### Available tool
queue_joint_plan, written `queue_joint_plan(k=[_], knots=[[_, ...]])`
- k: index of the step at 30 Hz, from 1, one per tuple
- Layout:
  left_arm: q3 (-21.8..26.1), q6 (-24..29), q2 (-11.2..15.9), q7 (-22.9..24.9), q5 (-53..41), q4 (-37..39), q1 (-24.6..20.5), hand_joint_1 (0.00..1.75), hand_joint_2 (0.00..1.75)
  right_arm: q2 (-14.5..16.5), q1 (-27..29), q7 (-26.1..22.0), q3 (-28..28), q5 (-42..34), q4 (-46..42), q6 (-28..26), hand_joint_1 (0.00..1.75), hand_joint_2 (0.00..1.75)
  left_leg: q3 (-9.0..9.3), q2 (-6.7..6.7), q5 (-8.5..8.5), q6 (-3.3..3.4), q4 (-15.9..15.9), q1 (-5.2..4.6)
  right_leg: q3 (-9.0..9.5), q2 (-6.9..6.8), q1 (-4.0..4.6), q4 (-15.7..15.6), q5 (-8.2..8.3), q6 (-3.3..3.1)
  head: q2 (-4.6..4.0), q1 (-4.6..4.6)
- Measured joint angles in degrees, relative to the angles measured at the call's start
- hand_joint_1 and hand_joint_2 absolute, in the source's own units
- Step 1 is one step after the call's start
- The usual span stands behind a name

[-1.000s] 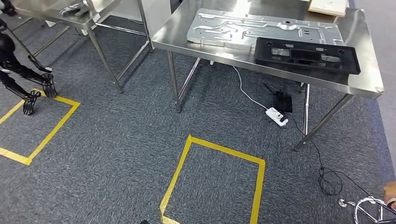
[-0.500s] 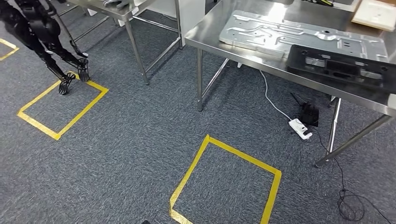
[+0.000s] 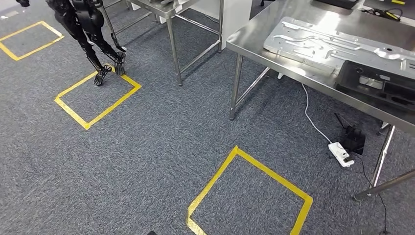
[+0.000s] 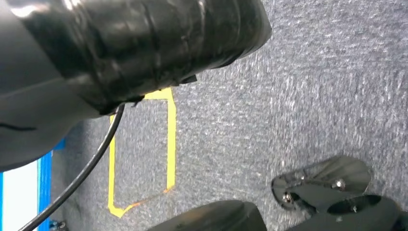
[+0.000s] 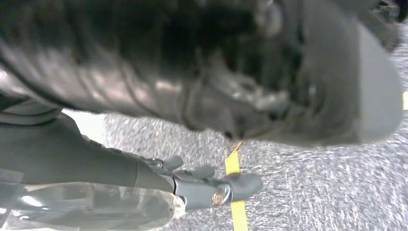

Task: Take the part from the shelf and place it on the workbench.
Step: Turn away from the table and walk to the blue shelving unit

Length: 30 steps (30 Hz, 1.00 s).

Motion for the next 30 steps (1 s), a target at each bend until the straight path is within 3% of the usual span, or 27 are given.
queue_joint_plan(k=[1,3,5,6,8,9,10,12,14,17,19,21,22,23,24,25,27,29,30], knots=[[0.0,0.0,0.0,0.0,0.0,0.0,0.1,0.0,0.0,0.0,0.0,0.0,0.0,0.0,0.0,0.0,0.0,0.0,-0.21,-0.42,0.12,-0.35,-0.1,0.22,0.09,-0.66,0.05,-0.1,0.16,-0.43,0.0,0.05],[0.0,0.0,0.0,0.0,0.0,0.0,0.3,0.0,0.0,0.0,-0.1,0.2,0.1,0.0,0.0,0.1,0.0,0.0,-1.12,1.13,-0.77,-0.86,1.3,0.3,0.4,-1.92,0.1,-0.6,0.53,-1.31,-0.01,-0.12],[0.0,0.0,0.0,0.0,0.0,0.0,0.2,0.0,0.0,0.0,-0.2,0.3,0.4,0.1,0.1,0.1,0.0,0.0,-3.69,4.42,-3.76,-1.16,6.5,0.22,0.49,-3.32,0.3,-0.9,0.72,-1.89,-0.01,-0.49],[0.0,0.0,0.0,0.0,0.0,0.0,0.1,0.0,0.0,0.0,-0.1,0.3,0.6,0.2,0.1,0.1,0.0,0.0,-5.43,5.44,-5.48,-1.27,10.1,0.25,0.43,-4.12,0.47,-0.9,0.71,-2.05,-0.01,-0.65],[0.0,0.0,0.0,0.0,0.0,0.0,0.1,0.0,0.0,0.0,0.0,0.3,1.0,0.3,0.1,0.2,0.0,0.0,-7.55,6.16,-6.92,-1.26,14.6,0.31,0.34,-5.86,0.77,-0.9,0.62,-2.16,-0.01,-0.66],[-0.1,0.0,0.0,0.0,0.0,0.0,0.2,0.0,0.0,0.0,0.0,0.4,1.1,0.4,0.1,0.2,0.0,0.0,-7.11,6.37,-6.17,-1.11,14.1,0.29,0.33,-6.66,0.89,-0.9,0.57,-2.18,-0.01,-0.66],[-0.1,0.0,0.0,0.0,0.0,0.0,0.2,0.0,0.0,0.0,0.0,0.4,1.2,0.5,0.2,0.2,0.0,0.0,-5.56,6.75,-4.65,-0.86,11.5,0.21,0.38,-7.37,0.99,-0.9,0.51,-2.15,-0.01,-0.67],[-0.1,0.0,0.0,0.1,0.0,0.0,0.2,0.0,0.0,0.0,-0.1,0.4,1.4,0.8,0.2,0.2,0.0,0.0,-1.21,8.89,-1.82,-0.1,3.8,-0.31,0.6,-8.62,1.16,-0.9,0.33,-1.94,-0.01,-0.63],[-0.1,0.0,0.0,0.1,-0.1,0.0,0.0,0.0,0.0,0.0,-0.3,0.4,1.5,0.9,0.2,0.2,0.0,0.0,0.99,10.3,-0.93,0.51,-0.4,-0.97,0.83,-9.68,1.19,-1.0,0.19,-1.47,-0.01,-0.62],[-0.1,0.0,0.0,0.2,-0.1,0.0,0.2,0.0,0.0,0.2,-0.4,0.4,2.0,0.9,0.2,0.2,0.0,0.0,1.42,8.83,-0.55,1.12,-1.5,-1.08,1.39,-10.73,1.12,-1.3,-0.07,-0.52,-0.01,-0.57],[-0.1,0.0,0.0,0.3,-0.1,0.0,0.3,0.0,0.0,0.2,-0.6,0.4,2.2,0.9,0.2,0.1,0.0,0.0,2.29,7.75,-0.07,1.67,-2.6,-0.71,0.4,-8.58,1.2,1.2,-1.91,-0.04,-0.01,-0.3],[-0.1,0.0,-0.1,0.3,-0.1,0.0,0.2,0.0,0.0,0.2,-0.5,0.4,2.2,0.9,0.2,0.1,0.0,0.0,2.54,6.59,0.05,2.08,-2.9,-0.63,-2.99,-5.44,1.2,7.9,-5.26,-0.04,0.0,-0.01],[-0.1,0.0,-0.1,0.3,-0.1,0.0,0.0,0.0,0.0,0.2,-0.3,0.4,2.3,0.9,0.2,0.1,0.0,0.0,2.52,5.88,0.02,2.2,-2.8,-0.66,-4.82,-4.64,1.17,11.3,-6.45,-0.1,0.0,0.07],[-0.1,0.0,-0.1,0.3,-0.1,0.0,0.0,0.0,0.0,0.2,-0.2,0.5,2.3,0.9,0.2,0.1,0.0,0.0,2.54,5.03,-0.04,2.23,-2.7,-0.68,-5.99,-4.29,1.13,13.3,-6.65,-0.14,0.0,0.09],[-0.2,0.0,-0.1,0.3,-0.1,0.0,0.0,0.0,0.0,0.2,0.0,0.5,2.3,0.9,0.2,0.1,0.0,0.0,2.55,4.13,-0.12,2.2,-2.5,-0.67,-6.19,-4.1,1.07,13.3,-5.67,-0.16,-0.01,0.11],[-0.2,-0.1,-0.1,0.3,-0.1,0.0,0.1,0.0,0.0,0.2,0.0,0.5,2.3,1.0,0.2,0.1,0.0,0.0,2.58,3.21,-0.24,2.11,-2.3,-0.64,-5.37,-3.85,0.97,11.1,-3.73,-0.18,-0.01,0.11],[-0.2,-0.1,-0.1,0.4,-0.1,0.0,0.2,0.0,0.0,0.2,-0.1,0.5,2.4,1.0,0.2,0.2,0.0,0.0,2.47,1.56,-0.63,1.7,-1.6,-0.58,-2.3,-1.71,0.64,3.8,0.02,-0.23,-0.01,0.11],[-0.3,-0.1,-0.2,0.4,-0.2,0.0,0.1,0.0,0.0,0.2,-0.2,0.5,2.5,1.0,0.3,0.2,0.0,0.0,2.01,0.23,-0.89,1.1,-1.0,-0.44,-0.58,0.56,0.45,-0.3,0.97,-0.34,0.0,0.1],[-0.4,-0.1,-0.2,0.4,-0.2,0.0,0.1,0.0,0.0,0.2,-0.2,0.5,2.6,1.0,0.3,0.2,0.0,0.0,1.76,-0.37,-0.89,0.77,-1.0,-0.35,-0.42,0.91,0.52,-0.5,0.7,-0.45,0.0,0.07]])
